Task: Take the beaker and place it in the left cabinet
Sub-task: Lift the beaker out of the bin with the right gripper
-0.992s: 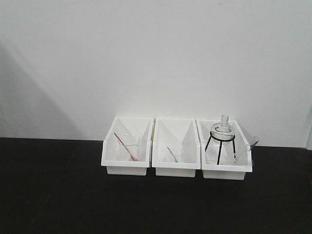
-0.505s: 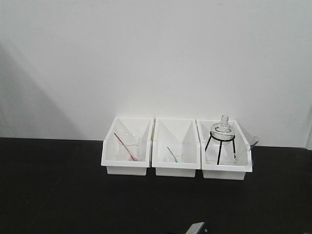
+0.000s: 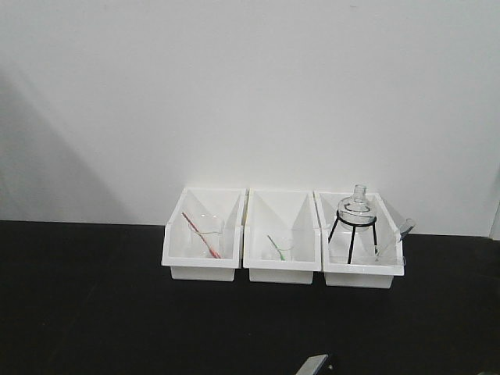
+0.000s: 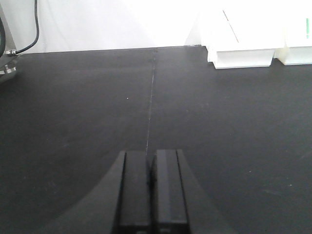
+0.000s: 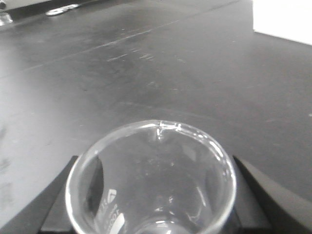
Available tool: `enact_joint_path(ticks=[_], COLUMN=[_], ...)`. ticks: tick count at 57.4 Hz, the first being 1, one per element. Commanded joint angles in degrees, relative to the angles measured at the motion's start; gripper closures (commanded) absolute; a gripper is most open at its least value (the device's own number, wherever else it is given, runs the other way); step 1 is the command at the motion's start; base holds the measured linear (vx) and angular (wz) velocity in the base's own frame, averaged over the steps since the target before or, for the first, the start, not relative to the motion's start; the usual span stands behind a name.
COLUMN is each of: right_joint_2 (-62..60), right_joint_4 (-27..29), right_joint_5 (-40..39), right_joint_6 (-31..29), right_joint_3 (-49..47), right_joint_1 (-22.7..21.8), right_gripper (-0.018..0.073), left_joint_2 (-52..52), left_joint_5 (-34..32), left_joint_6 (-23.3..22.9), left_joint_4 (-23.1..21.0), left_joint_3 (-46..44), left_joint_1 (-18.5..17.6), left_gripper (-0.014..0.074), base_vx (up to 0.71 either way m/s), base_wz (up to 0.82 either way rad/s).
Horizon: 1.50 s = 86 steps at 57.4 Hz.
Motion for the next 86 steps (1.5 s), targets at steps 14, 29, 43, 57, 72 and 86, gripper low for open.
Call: enact_joint_path(ticks=[14, 29, 43, 57, 72, 86], right_joint_2=[-12.62, -28.43, -39.61, -42.7, -42.7, -42.7], right_joint_4=[-3.37, -3.97, -12.9, -17.39, -20.35, -20.35], right_joint_5=[6.56, 17.88, 29.32, 33.32, 33.35, 33.35], right_joint_6=[4.33, 12.7, 24.18, 31.45, 31.45, 31.45], right_joint_3=[-0.92, -1.53, -7.49, -9.57, -9.57, -9.57], right_joint_1=[0.07, 0.07, 0.07, 0.07, 0.07, 0.07], right_gripper=[0.0284, 0.0284, 0.0292, 0.0335, 0.0333, 0.0333], left_joint_2=[-0.99, -0.99, -0.99, -0.99, -0.99, -0.99], left_joint_5=[-4.76, -4.76, -4.76, -4.76, -4.76, -4.76], left_joint_6=[-0.2, -0.2, -0.2, -0.2, -0.2, -0.2], left_joint_4=[-0.11, -0.11, -0.11, -0.11, -0.11, -0.11], left_joint_3=[-0.54, -0.54, -0.54, -0.54, -0.54, -0.54], left_joint_1=[-0.04, -0.04, -0.04, -0.04, -0.04, -0.04], left_gripper=[0.0593, 0.0593, 0.0593, 0.0593, 0.0593, 0.0593], base_vx=[0.0, 0.0, 0.0, 0.0, 0.0, 0.0], base_wz=[0.0, 0.0, 0.0, 0.0, 0.0, 0.0])
